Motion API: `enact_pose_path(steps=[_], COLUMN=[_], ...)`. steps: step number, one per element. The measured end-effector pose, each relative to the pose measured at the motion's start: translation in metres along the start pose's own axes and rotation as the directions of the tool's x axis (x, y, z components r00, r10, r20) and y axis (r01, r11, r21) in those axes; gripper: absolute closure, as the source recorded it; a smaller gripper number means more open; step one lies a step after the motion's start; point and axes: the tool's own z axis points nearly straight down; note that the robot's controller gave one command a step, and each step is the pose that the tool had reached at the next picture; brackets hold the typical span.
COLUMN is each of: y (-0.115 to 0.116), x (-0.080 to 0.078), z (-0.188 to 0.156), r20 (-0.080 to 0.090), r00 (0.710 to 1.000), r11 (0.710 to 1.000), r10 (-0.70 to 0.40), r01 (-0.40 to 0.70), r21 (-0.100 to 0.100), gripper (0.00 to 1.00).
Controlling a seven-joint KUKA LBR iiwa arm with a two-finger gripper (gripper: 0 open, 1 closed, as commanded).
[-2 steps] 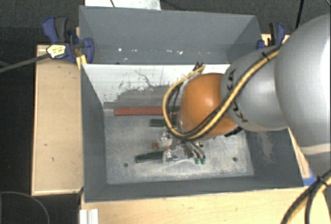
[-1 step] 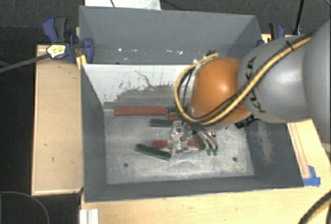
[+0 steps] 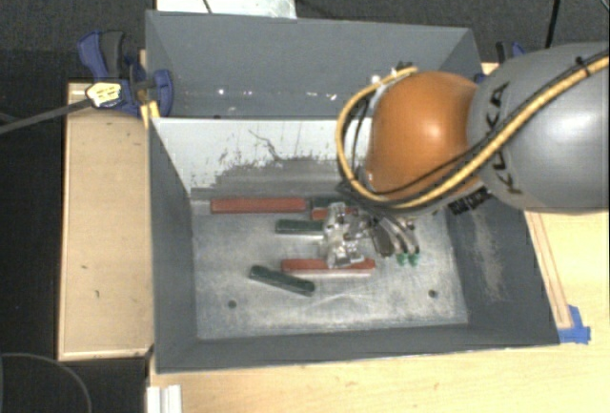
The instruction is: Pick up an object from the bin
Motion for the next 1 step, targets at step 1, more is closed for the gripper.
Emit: enact_pose_path(steps=[1], y=[0.0525], x=[-0.0179], z=[0.1033], r20=[0.006], r00=[0.998], r11=[0.998], r10=[-0.062], r01=[0.062], r21=[-0.001], gripper=[0.0])
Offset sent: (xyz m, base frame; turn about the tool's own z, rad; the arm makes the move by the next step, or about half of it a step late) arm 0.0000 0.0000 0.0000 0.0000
